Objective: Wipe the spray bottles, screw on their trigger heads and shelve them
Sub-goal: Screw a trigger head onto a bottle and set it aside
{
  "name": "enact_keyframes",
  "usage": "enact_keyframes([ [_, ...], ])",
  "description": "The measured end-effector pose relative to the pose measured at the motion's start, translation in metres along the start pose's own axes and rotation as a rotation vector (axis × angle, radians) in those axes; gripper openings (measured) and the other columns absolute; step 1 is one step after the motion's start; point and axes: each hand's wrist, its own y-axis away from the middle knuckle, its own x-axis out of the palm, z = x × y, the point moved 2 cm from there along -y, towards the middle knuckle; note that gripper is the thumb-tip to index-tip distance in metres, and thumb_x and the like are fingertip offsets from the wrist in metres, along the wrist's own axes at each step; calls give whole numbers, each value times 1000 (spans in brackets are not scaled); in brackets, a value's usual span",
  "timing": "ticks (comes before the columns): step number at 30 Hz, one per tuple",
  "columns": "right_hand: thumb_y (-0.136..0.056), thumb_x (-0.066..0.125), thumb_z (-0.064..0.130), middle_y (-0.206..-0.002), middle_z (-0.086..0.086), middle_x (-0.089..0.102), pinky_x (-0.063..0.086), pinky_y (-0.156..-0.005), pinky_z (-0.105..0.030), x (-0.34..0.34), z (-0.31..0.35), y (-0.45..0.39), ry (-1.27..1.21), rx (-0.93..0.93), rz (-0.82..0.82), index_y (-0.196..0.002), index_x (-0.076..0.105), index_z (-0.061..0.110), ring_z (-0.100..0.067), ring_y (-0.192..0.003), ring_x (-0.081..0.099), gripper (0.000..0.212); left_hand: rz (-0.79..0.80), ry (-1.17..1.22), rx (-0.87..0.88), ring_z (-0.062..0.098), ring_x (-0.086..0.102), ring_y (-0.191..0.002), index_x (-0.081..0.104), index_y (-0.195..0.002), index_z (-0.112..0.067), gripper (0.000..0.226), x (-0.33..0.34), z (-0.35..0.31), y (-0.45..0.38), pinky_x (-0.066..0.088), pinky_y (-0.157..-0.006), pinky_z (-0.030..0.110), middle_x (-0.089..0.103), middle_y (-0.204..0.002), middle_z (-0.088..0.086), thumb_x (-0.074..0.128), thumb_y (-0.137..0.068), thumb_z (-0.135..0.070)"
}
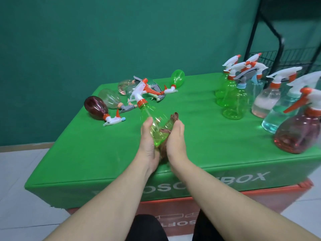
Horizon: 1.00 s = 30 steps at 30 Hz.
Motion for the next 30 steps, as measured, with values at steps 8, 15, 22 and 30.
enact_keyframes([
  [8, -106, 26, 52, -139, -7, 56, 41, -111, -48, -65, 18, -19, -95, 201, -66, -145, 42, 22, -29, -125, 56, 52, -2, -184, 171, 30, 67, -119, 38, -146, -36, 95, 59, 28, -8, 52, -104, 57, 63, -138, 7, 78, -65, -64],
  [15, -108, 36, 38, -127, 2, 58, 44, -98, -35, -140, 30, -29, 117, 159, -31, -139, 49, 16, -18, -112, 56, 41, 59, -427, 224, 10, 62, -113, 30, -155, -27, 96, 103, 47, -25, 43, -110, 38, 64, -130, -4, 79, -75, -46],
  [22, -105, 43, 29, -102, 8, 60, 44, -78, -30, -213, 43, -31, 184, 103, -87, -131, 54, 22, -8, -94, 58, 29, 43, -572, 239, 19, 51, -130, 32, -150, -30, 87, 150, 61, -45, 37, -111, 36, 53, -147, 1, 85, -82, -36],
  [30, -103, 45, 26, -103, 4, 64, 41, -68, -28, -258, 54, -33, 164, 83, -126, -131, 54, 20, -7, -87, 59, 30, 85, -684, 238, 21, 53, -128, 38, -140, -37, 81, 197, 84, -59, 42, -109, 38, 52, -143, 5, 89, -78, -32],
])
